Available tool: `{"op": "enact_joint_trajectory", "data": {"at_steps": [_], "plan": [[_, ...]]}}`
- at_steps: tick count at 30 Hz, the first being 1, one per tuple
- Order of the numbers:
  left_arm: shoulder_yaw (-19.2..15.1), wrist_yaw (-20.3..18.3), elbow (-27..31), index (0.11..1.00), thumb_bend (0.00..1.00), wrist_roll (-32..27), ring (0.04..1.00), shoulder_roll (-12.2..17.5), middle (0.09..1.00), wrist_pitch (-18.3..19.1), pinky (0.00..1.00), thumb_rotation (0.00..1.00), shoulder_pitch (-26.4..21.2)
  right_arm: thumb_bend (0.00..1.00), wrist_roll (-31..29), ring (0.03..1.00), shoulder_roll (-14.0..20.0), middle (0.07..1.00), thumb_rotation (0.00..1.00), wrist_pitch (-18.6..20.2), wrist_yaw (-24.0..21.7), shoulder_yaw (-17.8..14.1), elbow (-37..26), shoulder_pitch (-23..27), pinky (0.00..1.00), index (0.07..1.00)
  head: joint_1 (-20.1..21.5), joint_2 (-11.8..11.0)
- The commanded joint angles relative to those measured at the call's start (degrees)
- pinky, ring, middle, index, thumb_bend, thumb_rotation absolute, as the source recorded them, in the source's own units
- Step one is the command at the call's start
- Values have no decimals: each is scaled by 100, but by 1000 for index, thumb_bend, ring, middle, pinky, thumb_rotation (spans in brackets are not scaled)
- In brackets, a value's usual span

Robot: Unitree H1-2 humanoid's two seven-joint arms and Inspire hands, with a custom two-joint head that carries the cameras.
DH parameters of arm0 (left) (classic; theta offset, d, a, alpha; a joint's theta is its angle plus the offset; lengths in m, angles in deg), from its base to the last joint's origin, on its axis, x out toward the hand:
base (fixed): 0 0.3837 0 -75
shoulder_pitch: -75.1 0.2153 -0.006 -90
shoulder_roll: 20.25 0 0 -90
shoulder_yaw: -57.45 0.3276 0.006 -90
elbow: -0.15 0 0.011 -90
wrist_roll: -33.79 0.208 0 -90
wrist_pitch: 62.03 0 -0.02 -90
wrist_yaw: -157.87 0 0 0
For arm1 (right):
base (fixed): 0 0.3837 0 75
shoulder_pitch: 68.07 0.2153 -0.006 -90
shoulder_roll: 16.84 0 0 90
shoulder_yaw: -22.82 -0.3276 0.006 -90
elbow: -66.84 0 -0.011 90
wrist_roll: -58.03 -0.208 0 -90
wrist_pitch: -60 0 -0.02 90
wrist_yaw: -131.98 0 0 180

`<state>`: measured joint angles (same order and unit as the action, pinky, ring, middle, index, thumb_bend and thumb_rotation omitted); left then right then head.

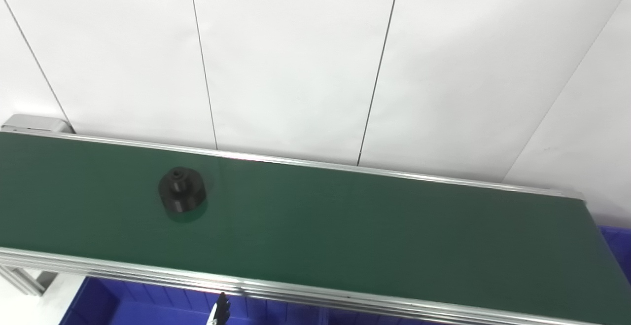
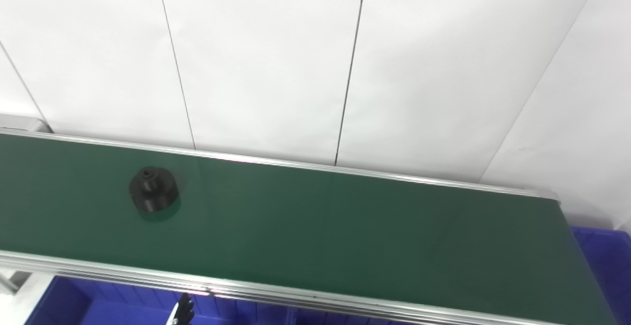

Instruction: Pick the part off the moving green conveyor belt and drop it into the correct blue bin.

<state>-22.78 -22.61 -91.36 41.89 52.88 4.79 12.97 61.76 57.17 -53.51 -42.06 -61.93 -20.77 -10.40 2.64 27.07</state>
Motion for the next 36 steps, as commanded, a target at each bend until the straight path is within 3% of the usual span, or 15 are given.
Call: {"op": "enact_joint_trajectory", "data": {"at_steps": [1, 7, 10, 12, 14, 16, 17, 20, 22, 28, 36], "plan": [[48, 41, 55, 1000, 726, -69, 1000, -85, 1000, -217, 1000, 981, -32, 737, -45, 958, 34, 975, 1000, -336, -17, -28, -86, -9, 966, 974, -34, 27], [69, 90, 95, 1000, 720, -34, 1000, -152, 1000, -139, 1000, 964, -77, 718, -257, 965, 116, 995, 962, -321, -251, 9, -212, 0, 959, 992, 23, 144], [64, 106, 144, 1000, 740, -25, 1000, -165, 1000, -74, 1000, 966, -94, 786, -220, 935, 154, 1000, 877, -192, -357, 44, -476, -24, 891, 998, 81, 232], [62, 94, 192, 1000, 745, -32, 1000, -142, 1000, -32, 1000, 958, -114, 886, -115, 891, 166, 988, 774, -26, -384, 66, -747, -25, 807, 988, 159, 348], [56, 84, 215, 1000, 736, -10, 1000, -98, 1000, -51, 1000, 957, -157, 918, -18, 888, 216, 991, 609, 70, -436, 96, -1039, 34, 757, 998, 241, 476], [45, 64, 212, 1000, 729, -60, 1000, -66, 1000, -77, 1000, 947, -205, 937, 16, 896, 240, 997, 550, 258, -486, 110, -1308, 119, 746, 1000, 324, 565], [31, 53, 210, 1000, 726, -84, 1000, -46, 1000, -62, 1000, 944, -231, 943, 35, 899, 268, 999, 533, 458, -533, 110, -1528, 234, 743, 1000, 421, 697], [0, 27, 217, 1000, 762, -138, 1000, -13, 1000, 11, 1000, 932, -300, 969, 77, 927, 325, 1000, 322, 1060, -641, 86, -2041, 560, 741, 999, 515, 801], [-13, 24, 150, 1000, 751, -141, 1000, -8, 1000, -24, 1000, 938, -390, 972, 107, 931, 410, 1000, 265, 1615, -720, 31, -2363, 1009, 762, 991, 638, 910], [10, -35, 47, 1000, 753, -243, 1000, -17, 1000, -13, 1000, 943, -522, 961, 609, 918, 644, 999, 262, 2813, -906, -21, -2705, 2352, 772, 977, 683, 936], [80, -59, -102, 1000, 707, -194, 1000, -4, 1000, -116, 1000, 951, -653, 981, 1435, 910, 1026, 997, 313, 4111, -1529, 356, -2410, 3973, 728, 971, 666, 851]]}}
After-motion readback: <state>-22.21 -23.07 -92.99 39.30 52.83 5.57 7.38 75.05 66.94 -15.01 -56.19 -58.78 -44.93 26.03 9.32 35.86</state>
